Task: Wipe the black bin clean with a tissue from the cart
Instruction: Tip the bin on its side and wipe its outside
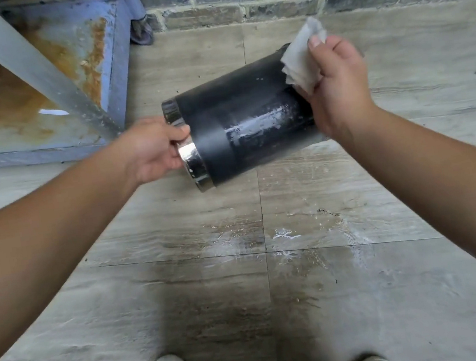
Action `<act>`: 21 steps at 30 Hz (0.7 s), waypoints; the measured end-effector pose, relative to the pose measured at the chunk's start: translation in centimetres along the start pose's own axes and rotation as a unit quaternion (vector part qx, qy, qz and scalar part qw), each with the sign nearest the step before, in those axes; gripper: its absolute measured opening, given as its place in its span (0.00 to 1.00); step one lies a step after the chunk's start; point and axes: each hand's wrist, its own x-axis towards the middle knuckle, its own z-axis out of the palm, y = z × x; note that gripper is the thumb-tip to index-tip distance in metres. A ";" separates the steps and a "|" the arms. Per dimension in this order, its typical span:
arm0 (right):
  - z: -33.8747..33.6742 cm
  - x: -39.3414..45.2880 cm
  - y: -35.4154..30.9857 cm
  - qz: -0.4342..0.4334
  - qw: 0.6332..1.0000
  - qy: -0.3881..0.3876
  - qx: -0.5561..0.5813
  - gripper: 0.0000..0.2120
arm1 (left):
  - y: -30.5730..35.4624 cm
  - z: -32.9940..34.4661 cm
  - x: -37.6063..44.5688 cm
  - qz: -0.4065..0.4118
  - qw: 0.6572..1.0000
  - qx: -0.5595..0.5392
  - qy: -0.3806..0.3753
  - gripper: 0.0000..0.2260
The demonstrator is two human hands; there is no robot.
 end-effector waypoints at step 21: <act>4.3 6.1 -0.5 -0.313 0.694 -0.089 -0.642 0.11 | -0.8 2.0 -0.2 0.328 0.612 0.684 0.223 0.30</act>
